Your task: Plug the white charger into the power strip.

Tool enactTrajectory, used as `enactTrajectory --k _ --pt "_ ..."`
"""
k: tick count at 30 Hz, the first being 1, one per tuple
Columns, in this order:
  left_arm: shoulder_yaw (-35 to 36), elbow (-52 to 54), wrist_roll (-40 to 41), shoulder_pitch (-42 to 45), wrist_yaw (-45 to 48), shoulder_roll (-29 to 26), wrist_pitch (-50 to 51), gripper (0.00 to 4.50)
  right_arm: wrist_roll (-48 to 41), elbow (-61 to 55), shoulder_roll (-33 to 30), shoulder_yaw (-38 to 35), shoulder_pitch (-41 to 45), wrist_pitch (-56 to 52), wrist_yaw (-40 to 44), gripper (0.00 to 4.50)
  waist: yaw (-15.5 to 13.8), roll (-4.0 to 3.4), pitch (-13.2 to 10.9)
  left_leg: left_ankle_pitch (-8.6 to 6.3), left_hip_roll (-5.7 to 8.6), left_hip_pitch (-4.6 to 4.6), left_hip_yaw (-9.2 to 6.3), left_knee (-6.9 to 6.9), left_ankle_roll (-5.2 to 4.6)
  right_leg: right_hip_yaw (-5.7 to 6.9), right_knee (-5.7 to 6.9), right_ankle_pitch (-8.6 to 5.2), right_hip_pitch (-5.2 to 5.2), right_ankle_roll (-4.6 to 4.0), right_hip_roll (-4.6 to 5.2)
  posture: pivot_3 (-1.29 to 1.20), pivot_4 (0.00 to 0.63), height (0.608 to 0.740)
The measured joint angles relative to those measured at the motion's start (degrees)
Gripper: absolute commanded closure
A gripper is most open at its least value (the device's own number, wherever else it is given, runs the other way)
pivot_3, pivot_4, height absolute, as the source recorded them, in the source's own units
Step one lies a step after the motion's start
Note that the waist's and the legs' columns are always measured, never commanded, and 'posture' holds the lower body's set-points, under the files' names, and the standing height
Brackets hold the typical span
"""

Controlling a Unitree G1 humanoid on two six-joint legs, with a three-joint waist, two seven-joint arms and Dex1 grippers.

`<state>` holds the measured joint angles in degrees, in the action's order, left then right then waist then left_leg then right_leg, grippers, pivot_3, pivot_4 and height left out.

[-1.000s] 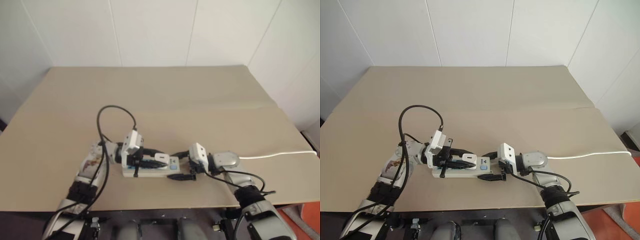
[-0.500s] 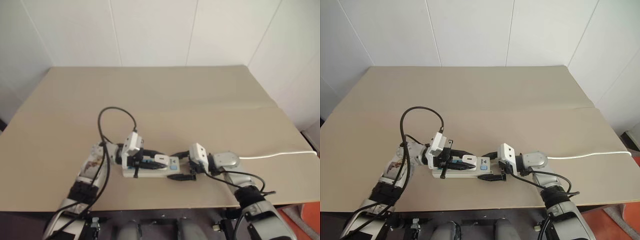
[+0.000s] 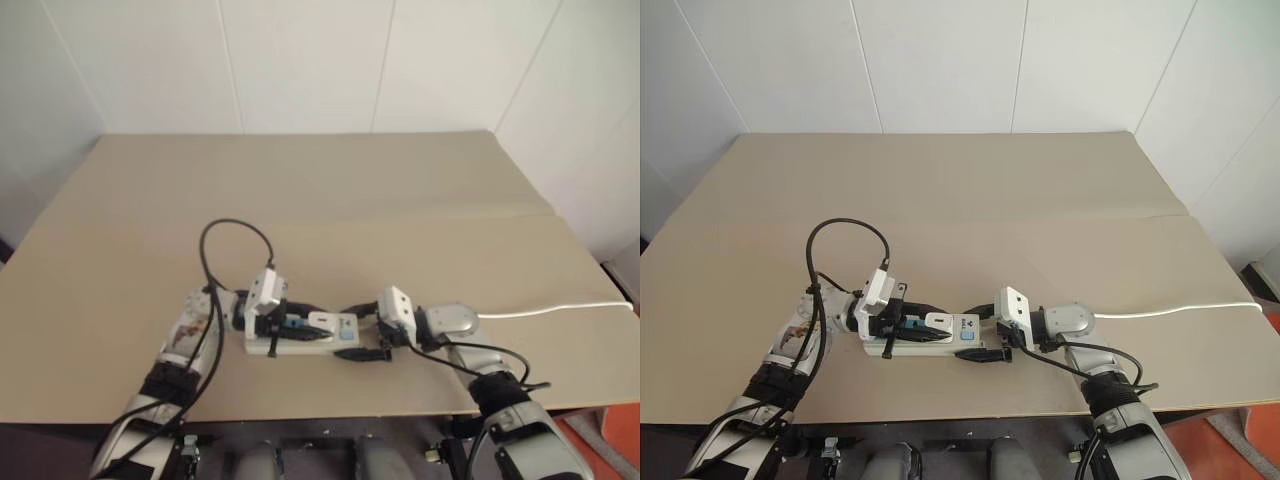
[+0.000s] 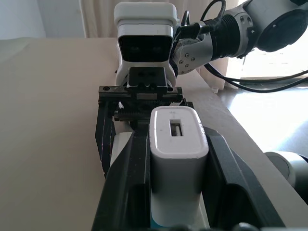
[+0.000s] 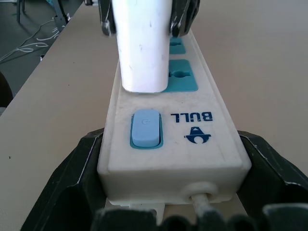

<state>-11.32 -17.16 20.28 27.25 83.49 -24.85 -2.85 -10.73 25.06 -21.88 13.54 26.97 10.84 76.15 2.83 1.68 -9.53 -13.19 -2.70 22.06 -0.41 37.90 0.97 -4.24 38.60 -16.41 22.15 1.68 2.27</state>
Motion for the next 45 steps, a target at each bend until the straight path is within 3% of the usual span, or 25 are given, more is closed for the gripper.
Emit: enactTrajectory --k 9,16,33,44,45 --pt "-1.5 0.8 0.1 -0.7 -1.3 -2.3 0.6 3.49 0.4 0.4 0.0 1.3 0.5 -0.1 -0.9 1.08 0.4 -0.41 0.5 0.00 -0.03 -0.20 0.03 -0.08 0.00 -0.05 -0.03 -0.02 -0.14 0.02 -0.08 0.00 0.150 0.740" --pt "-3.2 8.5 0.2 -2.5 -4.6 -6.3 7.5 3.49 0.3 0.4 0.3 2.3 1.0 0.1 -1.0 1.08 1.3 -0.42 0.6 -0.04 -0.06 -0.20 0.03 -0.20 -0.07 -0.09 -0.18 -0.04 -0.14 0.01 -0.11 0.00 0.150 0.740" --pt "-3.3 10.9 0.3 -4.1 -7.3 -6.7 9.1 3.49 0.2 1.4 0.3 2.5 1.2 0.8 -0.9 1.08 1.2 -0.42 0.9 -0.06 -0.08 -0.20 0.05 -0.21 -0.10 -0.11 -0.26 -0.04 -0.14 0.00 -0.13 0.00 0.150 0.740" --pt "-1.3 7.9 -1.3 -5.7 -6.0 -9.2 6.9 0.14 -0.2 2.3 -0.8 2.0 1.3 1.3 0.1 1.08 0.4 -0.80 1.2 -0.06 -0.05 -0.30 0.14 -0.33 -0.10 -0.17 -0.46 -0.04 -0.25 0.00 -0.10 0.00 0.150 0.740" --pt "-1.1 7.7 -1.3 -5.5 -5.7 -9.3 6.9 0.02 -0.2 2.3 -0.7 2.0 1.3 1.3 0.1 1.08 0.4 -0.81 1.2 -0.06 -0.05 -0.30 0.14 -0.34 -0.10 -0.17 -0.46 -0.04 -0.24 0.00 -0.10 0.00 0.150 0.740"
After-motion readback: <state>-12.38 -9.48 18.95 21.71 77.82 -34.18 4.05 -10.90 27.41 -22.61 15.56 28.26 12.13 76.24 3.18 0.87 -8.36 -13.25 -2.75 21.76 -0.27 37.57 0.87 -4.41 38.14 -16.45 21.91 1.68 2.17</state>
